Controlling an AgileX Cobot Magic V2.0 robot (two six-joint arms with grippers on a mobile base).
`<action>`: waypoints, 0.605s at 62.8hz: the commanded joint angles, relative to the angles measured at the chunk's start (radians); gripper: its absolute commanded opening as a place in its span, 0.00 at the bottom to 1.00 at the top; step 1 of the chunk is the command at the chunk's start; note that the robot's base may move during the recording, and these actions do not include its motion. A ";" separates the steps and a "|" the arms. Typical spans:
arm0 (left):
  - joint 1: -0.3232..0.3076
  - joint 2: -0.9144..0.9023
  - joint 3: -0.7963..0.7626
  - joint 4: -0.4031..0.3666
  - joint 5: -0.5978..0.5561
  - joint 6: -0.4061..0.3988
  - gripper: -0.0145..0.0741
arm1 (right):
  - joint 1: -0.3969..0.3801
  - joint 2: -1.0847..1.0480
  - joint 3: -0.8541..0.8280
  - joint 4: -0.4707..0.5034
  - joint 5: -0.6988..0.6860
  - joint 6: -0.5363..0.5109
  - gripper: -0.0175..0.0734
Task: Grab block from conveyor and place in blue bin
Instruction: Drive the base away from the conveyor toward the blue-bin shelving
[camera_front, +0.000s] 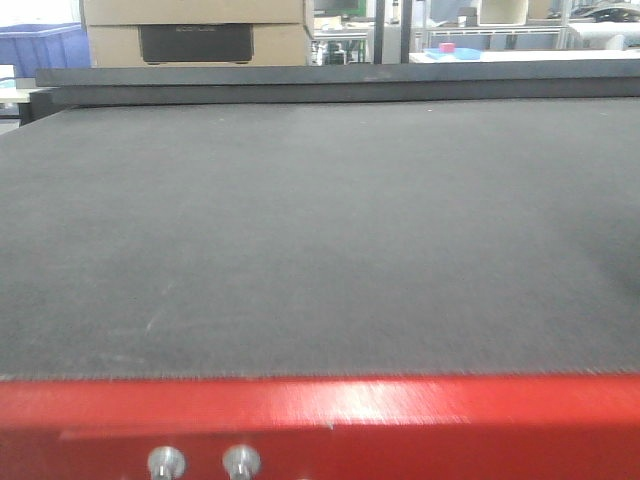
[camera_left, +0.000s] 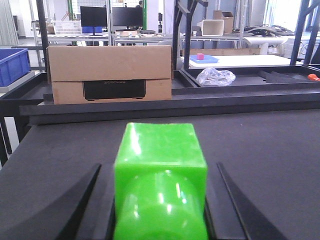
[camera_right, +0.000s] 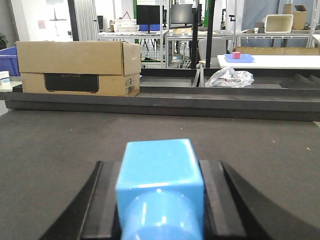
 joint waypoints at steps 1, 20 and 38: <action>-0.007 -0.003 -0.002 0.000 -0.017 -0.002 0.04 | -0.001 -0.006 0.002 -0.007 -0.017 -0.002 0.01; -0.007 -0.003 -0.002 0.000 -0.017 -0.002 0.04 | -0.001 -0.006 0.002 -0.007 -0.017 -0.002 0.01; -0.007 -0.003 -0.002 0.000 -0.017 -0.002 0.04 | -0.001 -0.006 0.002 -0.007 -0.017 -0.002 0.01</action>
